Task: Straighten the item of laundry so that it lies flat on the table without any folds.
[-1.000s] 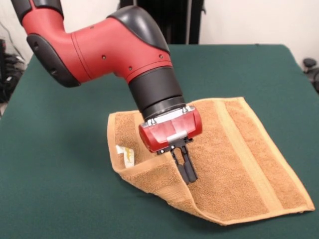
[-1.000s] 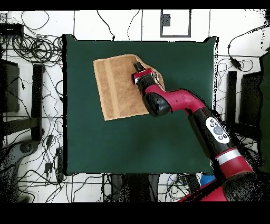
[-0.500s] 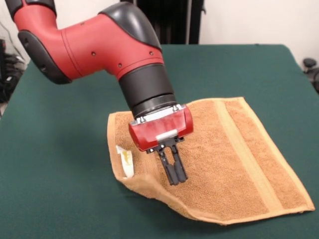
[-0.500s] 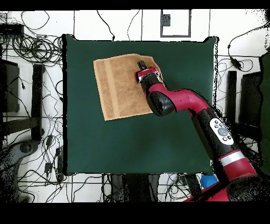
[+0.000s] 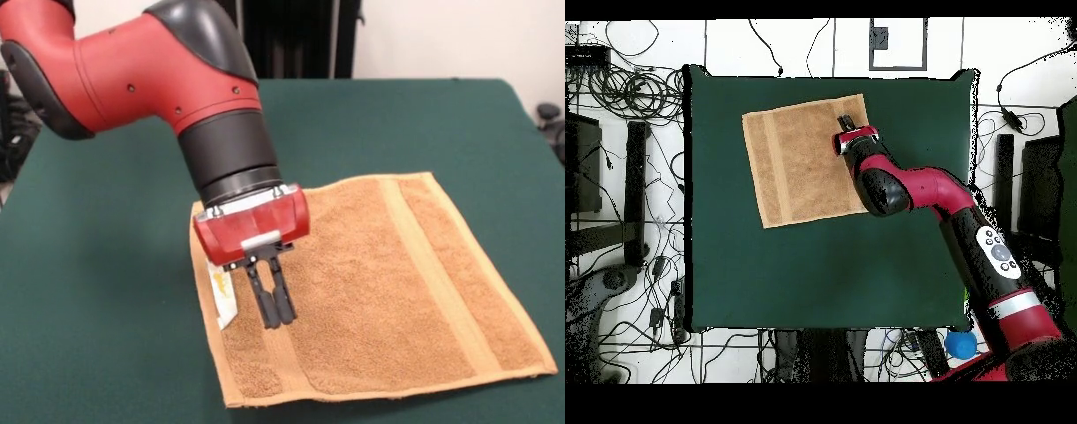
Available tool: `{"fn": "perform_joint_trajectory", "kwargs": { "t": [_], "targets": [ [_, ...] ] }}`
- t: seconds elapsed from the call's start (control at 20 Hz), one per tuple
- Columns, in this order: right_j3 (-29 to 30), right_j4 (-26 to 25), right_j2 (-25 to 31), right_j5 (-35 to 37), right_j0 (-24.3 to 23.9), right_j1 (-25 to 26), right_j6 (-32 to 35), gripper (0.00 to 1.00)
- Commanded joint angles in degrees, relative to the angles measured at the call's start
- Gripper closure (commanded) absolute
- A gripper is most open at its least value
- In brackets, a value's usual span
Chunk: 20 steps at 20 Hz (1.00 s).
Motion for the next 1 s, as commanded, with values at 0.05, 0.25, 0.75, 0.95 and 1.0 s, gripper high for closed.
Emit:
{"fn": "perform_joint_trajectory", "kwargs": {
  "t": [0.05,0.25,0.75,0.95,1.0],
  "targets": [
    [1.39,3.45,-4.91,10.26,3.86,-3.16,0.57,1.0],
    [8.08,10.1,-11.83,25.47,8.29,-10.98,5.12,1.0],
    [17.66,13.93,-18.43,31.79,15.43,-24.84,8.8,1.0],
    [18.87,14.28,-20.38,30.22,16.74,-26.59,10.41,1.0],
    [18.25,14.29,-20.77,30.01,17.14,-26.41,10.09,1.0]
  ]
}}
